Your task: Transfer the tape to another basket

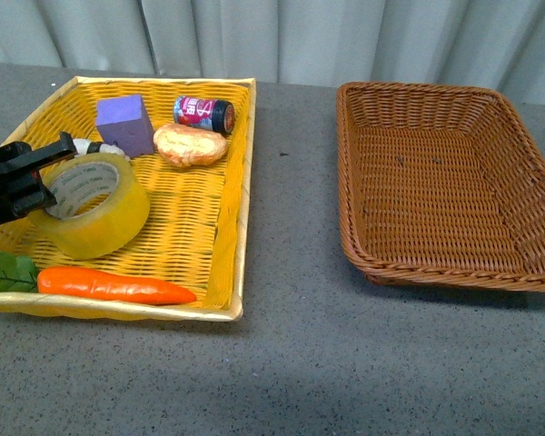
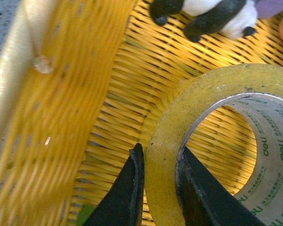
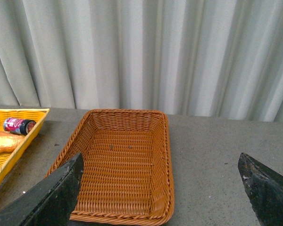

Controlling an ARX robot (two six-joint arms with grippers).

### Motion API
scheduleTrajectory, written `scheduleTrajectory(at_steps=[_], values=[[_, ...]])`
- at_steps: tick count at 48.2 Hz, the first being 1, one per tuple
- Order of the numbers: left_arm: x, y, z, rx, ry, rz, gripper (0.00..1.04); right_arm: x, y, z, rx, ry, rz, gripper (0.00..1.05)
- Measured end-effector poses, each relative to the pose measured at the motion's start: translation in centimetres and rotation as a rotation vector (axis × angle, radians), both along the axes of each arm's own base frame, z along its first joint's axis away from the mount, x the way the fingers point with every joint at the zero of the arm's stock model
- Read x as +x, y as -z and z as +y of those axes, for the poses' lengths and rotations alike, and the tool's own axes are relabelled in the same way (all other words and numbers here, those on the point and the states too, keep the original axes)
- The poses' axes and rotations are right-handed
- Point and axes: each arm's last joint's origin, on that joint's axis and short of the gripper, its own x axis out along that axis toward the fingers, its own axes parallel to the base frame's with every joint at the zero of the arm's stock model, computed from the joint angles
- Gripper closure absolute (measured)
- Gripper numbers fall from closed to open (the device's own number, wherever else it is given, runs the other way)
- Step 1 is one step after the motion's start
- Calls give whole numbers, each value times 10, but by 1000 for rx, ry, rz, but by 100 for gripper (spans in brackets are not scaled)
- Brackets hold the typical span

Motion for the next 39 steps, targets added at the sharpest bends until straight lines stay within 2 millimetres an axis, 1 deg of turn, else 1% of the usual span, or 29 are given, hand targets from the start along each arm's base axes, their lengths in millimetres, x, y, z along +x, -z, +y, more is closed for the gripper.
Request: scheduleTrajectory(at_steps=[3,9,12,15,20,23,30,35,39], values=[[2,-6,-6,-2,48,-37,89,0,0,0,0,0,0,9],[9,-30,-24,51,203,-176,89,0,0,0,0,0,0,9],[14,-45,-37,85,302,-244,89,0,0,0,0,0,0,9],[18,-54,-45,103,370,-280,89,0,0,0,0,0,0,9],[29,-71,-67,146,525,-348,89,0,0,0,0,0,0,9],[38,-79,-83,183,633,-386,89,0,0,0,0,0,0,9],[57,-90,-111,270,824,-495,89,0,0,0,0,0,0,9],[62,-95,-126,298,955,-542,89,0,0,0,0,0,0,9],[63,-99,-136,310,1033,-552,89,0,0,0,0,0,0,9]])
